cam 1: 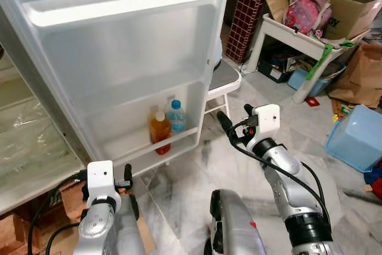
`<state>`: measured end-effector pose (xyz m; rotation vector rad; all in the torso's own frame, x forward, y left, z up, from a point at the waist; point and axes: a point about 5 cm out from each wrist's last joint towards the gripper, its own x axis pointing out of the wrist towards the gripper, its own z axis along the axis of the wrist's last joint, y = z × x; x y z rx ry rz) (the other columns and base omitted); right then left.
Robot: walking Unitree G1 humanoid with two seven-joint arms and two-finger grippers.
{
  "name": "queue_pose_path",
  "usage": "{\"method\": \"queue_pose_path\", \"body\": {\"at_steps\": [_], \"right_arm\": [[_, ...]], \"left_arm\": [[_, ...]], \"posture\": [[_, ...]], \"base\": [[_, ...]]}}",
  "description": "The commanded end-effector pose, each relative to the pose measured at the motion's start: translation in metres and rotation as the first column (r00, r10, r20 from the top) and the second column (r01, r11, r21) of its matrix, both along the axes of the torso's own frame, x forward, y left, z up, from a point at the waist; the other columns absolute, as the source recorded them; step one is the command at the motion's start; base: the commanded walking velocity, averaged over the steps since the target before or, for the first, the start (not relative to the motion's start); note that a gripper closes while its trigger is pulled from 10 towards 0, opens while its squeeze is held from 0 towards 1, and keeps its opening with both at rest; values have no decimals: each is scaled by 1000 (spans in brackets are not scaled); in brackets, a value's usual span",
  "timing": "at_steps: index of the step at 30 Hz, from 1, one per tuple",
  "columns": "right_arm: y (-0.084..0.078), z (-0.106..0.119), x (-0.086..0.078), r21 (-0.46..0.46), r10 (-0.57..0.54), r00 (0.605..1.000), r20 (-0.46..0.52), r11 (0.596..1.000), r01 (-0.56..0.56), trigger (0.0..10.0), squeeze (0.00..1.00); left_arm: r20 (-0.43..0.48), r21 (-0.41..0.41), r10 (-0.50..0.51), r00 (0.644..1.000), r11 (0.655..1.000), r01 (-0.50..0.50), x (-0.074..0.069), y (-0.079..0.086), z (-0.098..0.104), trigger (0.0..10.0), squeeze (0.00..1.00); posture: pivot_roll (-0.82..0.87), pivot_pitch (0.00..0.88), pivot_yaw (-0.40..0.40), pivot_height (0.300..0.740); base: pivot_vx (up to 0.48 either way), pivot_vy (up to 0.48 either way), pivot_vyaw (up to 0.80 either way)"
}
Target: Restocking fridge
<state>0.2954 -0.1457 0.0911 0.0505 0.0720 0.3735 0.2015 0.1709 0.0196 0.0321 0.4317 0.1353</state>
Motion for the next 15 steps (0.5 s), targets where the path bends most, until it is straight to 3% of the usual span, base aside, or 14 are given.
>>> {"method": "queue_pose_path", "body": {"at_steps": [1,15], "right_arm": [[-1,4,3,16,-3,1000,12,1000,3,10000,0],[2,3,5,18,11,1000,11,1000,-11,10000,0]], "left_arm": [[27,6,-42,999,999,42,3,-7,5,10000,0],[-9,3,-86,996,996,86,4,-10,2,10000,0]], "posture": [[66,0,-65,625],[65,0,-57,715]], "base": [[0,0,0],[0,0,0]]}}
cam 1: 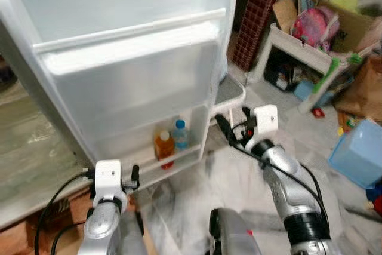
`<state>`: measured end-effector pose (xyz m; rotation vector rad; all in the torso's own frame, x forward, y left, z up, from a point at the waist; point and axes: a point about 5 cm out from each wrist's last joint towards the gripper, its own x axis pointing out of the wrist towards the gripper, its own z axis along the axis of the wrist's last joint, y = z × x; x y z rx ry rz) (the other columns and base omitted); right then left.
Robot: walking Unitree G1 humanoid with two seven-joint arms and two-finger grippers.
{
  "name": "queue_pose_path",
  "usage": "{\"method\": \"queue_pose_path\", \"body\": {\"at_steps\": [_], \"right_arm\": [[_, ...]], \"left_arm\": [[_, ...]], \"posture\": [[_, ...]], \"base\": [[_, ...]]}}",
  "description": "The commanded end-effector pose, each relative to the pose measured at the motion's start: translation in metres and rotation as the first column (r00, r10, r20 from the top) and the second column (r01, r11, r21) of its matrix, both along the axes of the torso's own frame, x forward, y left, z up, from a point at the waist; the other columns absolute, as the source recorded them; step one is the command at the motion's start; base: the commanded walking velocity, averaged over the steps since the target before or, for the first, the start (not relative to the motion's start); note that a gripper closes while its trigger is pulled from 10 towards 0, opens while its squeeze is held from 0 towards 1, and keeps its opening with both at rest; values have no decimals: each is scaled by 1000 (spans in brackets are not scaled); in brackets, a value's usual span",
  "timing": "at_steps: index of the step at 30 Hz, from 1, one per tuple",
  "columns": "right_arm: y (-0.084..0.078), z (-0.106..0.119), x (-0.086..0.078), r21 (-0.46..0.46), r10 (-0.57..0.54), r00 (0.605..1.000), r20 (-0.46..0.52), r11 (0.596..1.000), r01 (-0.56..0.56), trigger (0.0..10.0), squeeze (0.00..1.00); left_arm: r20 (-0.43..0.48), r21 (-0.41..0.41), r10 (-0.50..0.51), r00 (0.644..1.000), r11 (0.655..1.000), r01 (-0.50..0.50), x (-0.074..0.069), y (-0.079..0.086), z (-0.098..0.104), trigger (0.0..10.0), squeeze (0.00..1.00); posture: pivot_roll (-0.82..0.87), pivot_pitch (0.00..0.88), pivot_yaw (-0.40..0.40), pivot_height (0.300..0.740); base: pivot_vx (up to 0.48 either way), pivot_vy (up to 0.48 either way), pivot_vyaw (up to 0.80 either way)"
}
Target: Restocking fridge
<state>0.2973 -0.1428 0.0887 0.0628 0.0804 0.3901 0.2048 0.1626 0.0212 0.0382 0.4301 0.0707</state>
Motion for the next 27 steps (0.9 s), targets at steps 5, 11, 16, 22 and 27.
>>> {"method": "queue_pose_path", "body": {"at_steps": [5,11,16,22,27], "right_arm": [[0,3,2,7,9,1000,16,1000,-9,10000,0],[2,-1,0,7,42,999,-7,999,-42,10000,0],[6,-6,-5,10,113,993,-33,994,-113,10000,0],[6,-6,-5,7,153,987,-40,988,-153,10000,0],[11,-11,-14,23,281,956,-90,960,-280,10000,0]], "left_arm": [[-17,13,-46,999,999,46,1,-4,-1,10000,0],[-27,15,-64,998,998,65,2,-5,-2,10000,0],[-26,16,-79,997,997,79,3,-7,-2,10000,0],[-5,40,-100,995,994,100,5,-8,0,10000,0],[3,43,-93,996,995,93,7,-8,2,10000,0]], "posture": [[64,0,-57,740],[63,0,-57,740],[60,0,-56,740],[58,0,-57,740],[55,0,-62,740]], "base": [[0,0,0],[0,0,0],[0,0,0],[0,0,0],[-65,0,0]]}}
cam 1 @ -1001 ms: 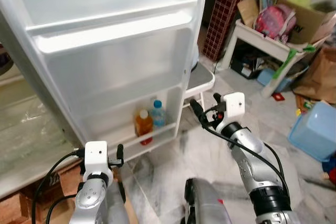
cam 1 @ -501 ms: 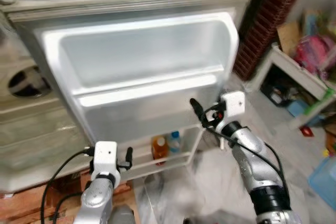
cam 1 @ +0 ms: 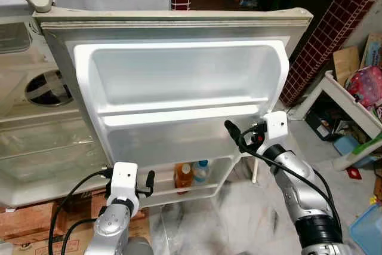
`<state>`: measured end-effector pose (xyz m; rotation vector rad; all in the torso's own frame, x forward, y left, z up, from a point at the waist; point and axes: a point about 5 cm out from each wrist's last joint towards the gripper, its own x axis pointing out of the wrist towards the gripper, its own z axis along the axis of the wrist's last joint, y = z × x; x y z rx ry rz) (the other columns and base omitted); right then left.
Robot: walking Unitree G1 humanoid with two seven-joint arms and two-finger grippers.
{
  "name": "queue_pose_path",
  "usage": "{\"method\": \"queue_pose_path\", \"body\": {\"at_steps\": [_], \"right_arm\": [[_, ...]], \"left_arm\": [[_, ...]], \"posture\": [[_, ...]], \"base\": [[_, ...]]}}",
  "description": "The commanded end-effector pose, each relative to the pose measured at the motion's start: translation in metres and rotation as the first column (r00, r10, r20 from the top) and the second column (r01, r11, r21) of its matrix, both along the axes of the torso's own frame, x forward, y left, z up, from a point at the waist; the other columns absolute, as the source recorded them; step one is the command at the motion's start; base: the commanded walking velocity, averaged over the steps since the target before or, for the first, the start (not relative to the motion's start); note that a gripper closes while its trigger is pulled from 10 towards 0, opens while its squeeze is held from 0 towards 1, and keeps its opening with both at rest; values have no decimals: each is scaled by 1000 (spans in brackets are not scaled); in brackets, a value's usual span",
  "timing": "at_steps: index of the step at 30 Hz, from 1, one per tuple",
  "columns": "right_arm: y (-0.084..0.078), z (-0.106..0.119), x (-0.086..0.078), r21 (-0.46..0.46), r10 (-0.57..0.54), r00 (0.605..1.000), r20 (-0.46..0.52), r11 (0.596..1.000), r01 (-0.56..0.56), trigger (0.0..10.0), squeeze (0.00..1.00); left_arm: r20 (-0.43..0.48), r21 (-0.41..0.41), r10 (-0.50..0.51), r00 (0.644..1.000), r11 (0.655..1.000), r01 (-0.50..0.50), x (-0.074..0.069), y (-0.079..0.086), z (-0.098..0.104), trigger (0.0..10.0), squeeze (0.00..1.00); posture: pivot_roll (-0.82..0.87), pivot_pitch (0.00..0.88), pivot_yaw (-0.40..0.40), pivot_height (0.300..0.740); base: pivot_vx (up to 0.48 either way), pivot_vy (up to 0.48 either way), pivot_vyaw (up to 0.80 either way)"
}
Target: Restocking fridge
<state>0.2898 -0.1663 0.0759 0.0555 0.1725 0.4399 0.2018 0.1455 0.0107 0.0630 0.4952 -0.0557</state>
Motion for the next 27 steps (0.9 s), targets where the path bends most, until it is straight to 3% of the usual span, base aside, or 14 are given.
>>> {"method": "queue_pose_path", "body": {"at_steps": [1,4,8,15,23,27], "right_arm": [[35,1,-9,43,255,967,-10,966,-254,10000,0],[36,-1,-14,48,314,949,-26,949,-313,10000,0],[35,-1,-26,63,450,891,-65,893,-446,10000,0],[29,-1,-35,50,562,820,-112,827,-560,10000,0],[13,-2,-25,-97,488,868,-90,863,-496,10000,0],[12,-1,-27,-62,487,869,-87,868,-492,10000,0]], "left_arm": [[77,43,30,997,999,-33,11,9,12,10000,0],[79,43,29,996,999,-33,11,9,13,10000,0],[80,40,28,996,999,-31,11,8,13,10000,0],[79,40,28,996,999,-31,11,8,13,10000,0],[80,44,31,996,998,-34,13,10,13,10000,0],[81,47,31,996,998,-35,13,10,13,10000,0]], "posture": [[55,0,-62,740],[54,0,-62,740],[51,0,-62,740],[50,0,-61,740],[48,0,-61,740],[50,0,-60,740]], "base": [[-326,0,0],[-359,0,0],[-399,0,0],[-398,0,0],[-398,0,0],[-394,0,0]]}}
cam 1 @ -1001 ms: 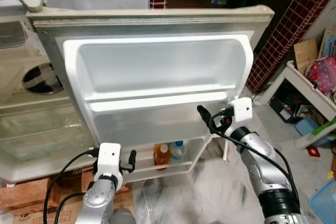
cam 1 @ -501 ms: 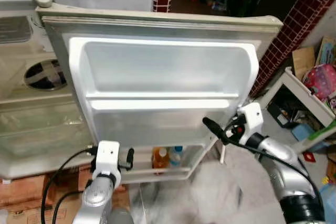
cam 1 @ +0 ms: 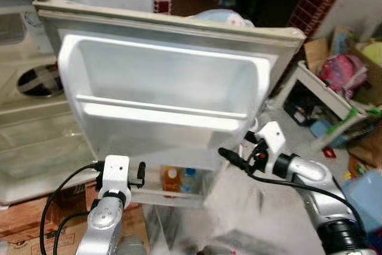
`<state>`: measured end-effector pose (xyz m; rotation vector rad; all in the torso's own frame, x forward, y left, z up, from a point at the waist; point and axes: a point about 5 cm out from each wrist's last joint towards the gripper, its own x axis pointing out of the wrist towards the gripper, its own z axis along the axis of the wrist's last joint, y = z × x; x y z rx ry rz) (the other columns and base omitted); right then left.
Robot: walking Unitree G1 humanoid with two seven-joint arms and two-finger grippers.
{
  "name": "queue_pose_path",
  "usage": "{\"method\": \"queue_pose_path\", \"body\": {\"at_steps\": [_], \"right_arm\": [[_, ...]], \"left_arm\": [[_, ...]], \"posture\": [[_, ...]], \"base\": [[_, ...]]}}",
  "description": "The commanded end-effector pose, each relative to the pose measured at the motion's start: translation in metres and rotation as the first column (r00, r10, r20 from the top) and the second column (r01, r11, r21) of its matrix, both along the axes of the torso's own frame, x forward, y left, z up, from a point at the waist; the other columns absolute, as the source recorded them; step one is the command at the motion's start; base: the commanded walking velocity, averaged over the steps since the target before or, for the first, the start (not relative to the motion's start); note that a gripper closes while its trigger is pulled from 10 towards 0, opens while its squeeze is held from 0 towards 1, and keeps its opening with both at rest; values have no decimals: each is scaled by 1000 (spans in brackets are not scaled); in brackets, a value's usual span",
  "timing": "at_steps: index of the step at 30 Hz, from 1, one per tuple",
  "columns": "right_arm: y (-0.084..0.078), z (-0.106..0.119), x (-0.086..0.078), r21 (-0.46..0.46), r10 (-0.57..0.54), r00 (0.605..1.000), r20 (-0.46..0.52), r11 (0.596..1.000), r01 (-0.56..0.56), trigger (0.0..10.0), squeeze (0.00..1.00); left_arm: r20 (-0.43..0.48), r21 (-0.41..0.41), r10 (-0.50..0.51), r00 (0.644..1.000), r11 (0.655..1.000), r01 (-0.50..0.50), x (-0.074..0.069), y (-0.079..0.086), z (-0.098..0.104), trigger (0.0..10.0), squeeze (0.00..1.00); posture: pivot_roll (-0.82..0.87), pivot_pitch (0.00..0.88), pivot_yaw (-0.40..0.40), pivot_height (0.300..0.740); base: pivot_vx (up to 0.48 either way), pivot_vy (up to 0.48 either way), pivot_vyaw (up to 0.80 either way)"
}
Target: Restocking fridge
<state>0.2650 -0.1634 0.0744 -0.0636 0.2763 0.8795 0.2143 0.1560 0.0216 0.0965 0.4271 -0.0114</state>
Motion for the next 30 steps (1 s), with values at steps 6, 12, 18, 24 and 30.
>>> {"method": "queue_pose_path", "body": {"at_steps": [6,12,18,24,30], "right_arm": [[6,-12,-34,34,241,961,-136,971,-238,10000,0],[-5,-21,-50,23,330,914,-236,942,-335,10000,0],[-13,-26,-43,-33,284,929,-236,953,-300,10000,0],[-15,-26,-41,-37,292,927,-236,950,-309,10000,0],[-29,-37,-23,-231,133,977,-169,958,-170,10000,0]], "left_arm": [[9,16,1,1000,1000,-2,1,3,2,10000,0],[8,22,-1,1000,1000,1,1,4,2,10000,0],[17,25,6,1000,1000,-6,2,5,3,10000,0],[21,24,16,1000,1000,-16,1,6,3,10000,0],[19,40,56,998,998,-56,-1,11,3,10000,0]], "posture": [[52,0,-56,740],[54,0,-53,740],[59,0,-56,740],[66,0,-60,740],[68,0,-60,740]], "base": [[-379,0,0],[-371,0,0],[-101,0,0],[0,0,0],[0,0,0]]}}
